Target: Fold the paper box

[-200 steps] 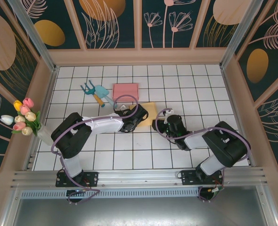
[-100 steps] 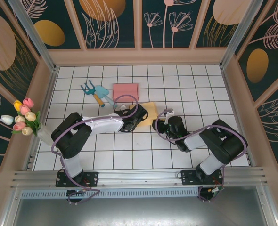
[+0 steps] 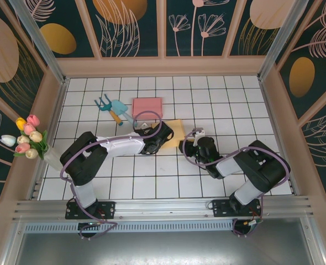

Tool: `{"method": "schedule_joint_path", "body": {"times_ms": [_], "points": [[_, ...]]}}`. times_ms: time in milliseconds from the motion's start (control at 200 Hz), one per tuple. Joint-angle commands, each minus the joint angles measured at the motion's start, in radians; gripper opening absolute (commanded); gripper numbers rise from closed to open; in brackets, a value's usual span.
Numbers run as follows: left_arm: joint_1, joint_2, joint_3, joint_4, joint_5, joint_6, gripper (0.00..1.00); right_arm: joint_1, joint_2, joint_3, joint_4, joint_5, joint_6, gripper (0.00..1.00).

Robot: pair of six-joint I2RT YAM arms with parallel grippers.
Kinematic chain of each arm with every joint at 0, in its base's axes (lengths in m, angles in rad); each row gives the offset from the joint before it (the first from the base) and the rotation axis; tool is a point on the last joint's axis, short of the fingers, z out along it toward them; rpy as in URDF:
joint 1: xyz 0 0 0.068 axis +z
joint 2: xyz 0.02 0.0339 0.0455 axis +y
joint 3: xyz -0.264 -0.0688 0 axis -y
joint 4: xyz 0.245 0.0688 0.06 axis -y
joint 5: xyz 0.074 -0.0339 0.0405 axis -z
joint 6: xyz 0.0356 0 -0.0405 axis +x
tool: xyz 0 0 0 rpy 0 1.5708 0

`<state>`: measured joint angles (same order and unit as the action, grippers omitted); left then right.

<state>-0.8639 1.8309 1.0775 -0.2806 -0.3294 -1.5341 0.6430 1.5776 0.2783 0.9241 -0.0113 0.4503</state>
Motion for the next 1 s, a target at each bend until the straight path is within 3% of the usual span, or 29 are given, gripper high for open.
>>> {"method": "schedule_joint_path", "body": {"times_ms": [0,295,996], "points": [[0.017,0.121,-0.064,-0.157,0.089,0.025,0.54,0.004,-0.010,-0.026,-0.013,0.013,-0.004,0.39],[0.018,0.116,-0.065,-0.163,0.084,0.022,0.54,0.006,0.000,-0.026,0.000,0.002,-0.001,0.33],[0.025,0.123,-0.070,-0.157,0.087,0.028,0.54,0.017,0.127,-0.048,0.120,0.022,-0.009,0.32]]}}
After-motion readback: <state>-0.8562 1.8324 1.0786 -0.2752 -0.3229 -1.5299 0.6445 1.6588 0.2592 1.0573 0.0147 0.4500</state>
